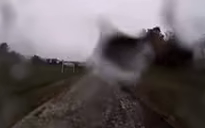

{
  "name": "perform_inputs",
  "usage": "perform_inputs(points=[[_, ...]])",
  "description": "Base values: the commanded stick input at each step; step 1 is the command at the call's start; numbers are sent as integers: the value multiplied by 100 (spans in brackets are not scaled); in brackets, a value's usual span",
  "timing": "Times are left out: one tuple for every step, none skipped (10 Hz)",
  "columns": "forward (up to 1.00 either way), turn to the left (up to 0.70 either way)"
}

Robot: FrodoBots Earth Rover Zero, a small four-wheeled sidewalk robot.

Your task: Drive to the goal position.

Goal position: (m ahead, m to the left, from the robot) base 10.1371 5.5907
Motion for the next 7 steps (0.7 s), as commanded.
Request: perform_inputs(points=[[70, 0], [70, 0], [70, 0], [70, 0], [70, 0], [70, -5], [70, -17]])
